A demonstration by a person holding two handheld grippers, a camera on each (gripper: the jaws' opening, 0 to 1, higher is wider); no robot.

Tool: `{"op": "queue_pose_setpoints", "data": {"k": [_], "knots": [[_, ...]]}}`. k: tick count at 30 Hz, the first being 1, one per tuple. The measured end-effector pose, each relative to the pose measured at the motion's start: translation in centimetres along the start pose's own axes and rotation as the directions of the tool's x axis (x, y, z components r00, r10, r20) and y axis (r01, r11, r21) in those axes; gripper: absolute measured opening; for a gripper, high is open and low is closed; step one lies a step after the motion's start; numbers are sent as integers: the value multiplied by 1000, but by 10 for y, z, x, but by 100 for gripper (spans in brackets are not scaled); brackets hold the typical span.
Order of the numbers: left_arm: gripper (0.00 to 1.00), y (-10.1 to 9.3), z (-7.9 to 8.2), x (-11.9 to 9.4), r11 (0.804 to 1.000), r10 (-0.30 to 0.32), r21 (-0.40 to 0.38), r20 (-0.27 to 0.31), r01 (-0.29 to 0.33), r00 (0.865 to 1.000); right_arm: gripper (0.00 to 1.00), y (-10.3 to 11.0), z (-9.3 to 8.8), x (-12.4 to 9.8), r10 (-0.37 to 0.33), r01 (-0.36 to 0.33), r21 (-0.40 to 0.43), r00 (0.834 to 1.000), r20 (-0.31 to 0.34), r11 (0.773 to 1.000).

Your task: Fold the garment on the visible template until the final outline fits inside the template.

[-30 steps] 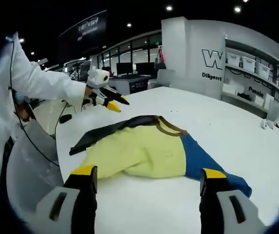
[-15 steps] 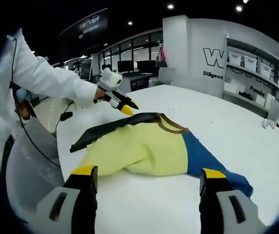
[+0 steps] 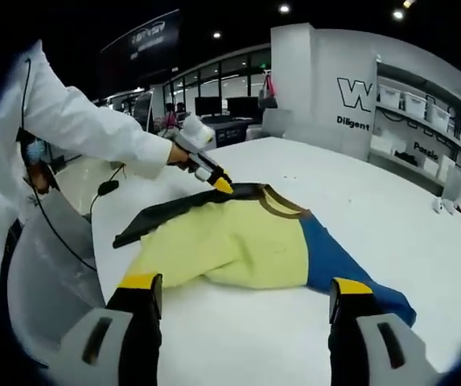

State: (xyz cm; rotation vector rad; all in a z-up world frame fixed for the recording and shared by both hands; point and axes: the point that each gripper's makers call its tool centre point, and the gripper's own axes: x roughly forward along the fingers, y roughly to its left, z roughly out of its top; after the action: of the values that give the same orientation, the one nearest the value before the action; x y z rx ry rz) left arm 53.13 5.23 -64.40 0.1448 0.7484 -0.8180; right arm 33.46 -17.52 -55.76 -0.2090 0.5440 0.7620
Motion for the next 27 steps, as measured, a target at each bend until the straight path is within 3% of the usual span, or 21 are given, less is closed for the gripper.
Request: {"op": "queue_pose_setpoints", "data": {"k": [1, 9, 15, 27], "knots": [[0, 0, -3, 0, 1000, -2, -26, -23, 2, 1000, 87, 0, -1, 0, 0, 0, -1, 1000, -1, 1000], [0, 12, 1, -3, 998, 57, 4, -11, -57, 998, 86, -2, -4, 2, -1, 1, 0, 1000, -12, 1000], [0, 35, 6, -10, 993, 116, 30, 2, -116, 993, 85, -1, -5, 5, 3, -3, 0, 1000, -20, 1000], [0, 76, 0, -19, 981, 194, 31, -43, -193, 980, 84, 0, -7, 9, 7, -7, -3, 999, -32, 1000]]}}
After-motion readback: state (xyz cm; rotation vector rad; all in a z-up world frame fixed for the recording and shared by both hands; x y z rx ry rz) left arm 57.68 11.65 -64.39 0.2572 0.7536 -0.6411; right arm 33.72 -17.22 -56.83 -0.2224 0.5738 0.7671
